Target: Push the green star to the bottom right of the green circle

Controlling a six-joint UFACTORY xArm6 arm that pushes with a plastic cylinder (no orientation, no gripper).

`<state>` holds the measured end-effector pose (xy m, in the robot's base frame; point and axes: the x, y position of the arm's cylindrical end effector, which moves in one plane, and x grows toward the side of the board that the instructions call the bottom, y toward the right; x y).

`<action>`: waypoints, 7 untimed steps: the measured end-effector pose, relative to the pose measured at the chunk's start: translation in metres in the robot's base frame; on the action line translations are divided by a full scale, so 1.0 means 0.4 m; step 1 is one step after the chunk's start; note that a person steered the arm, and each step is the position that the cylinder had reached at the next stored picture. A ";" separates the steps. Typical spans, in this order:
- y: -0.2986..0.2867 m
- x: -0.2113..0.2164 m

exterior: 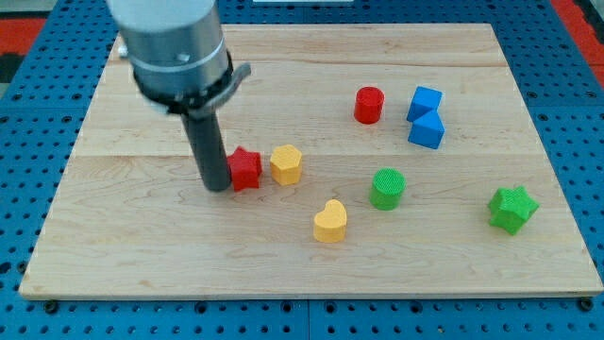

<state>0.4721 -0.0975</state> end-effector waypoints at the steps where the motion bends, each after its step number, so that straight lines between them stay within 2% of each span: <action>1: 0.051 -0.065; 3: 0.397 -0.168; 4: 0.438 -0.165; 6: 0.365 -0.084; 7: 0.411 -0.006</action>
<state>0.4697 0.0669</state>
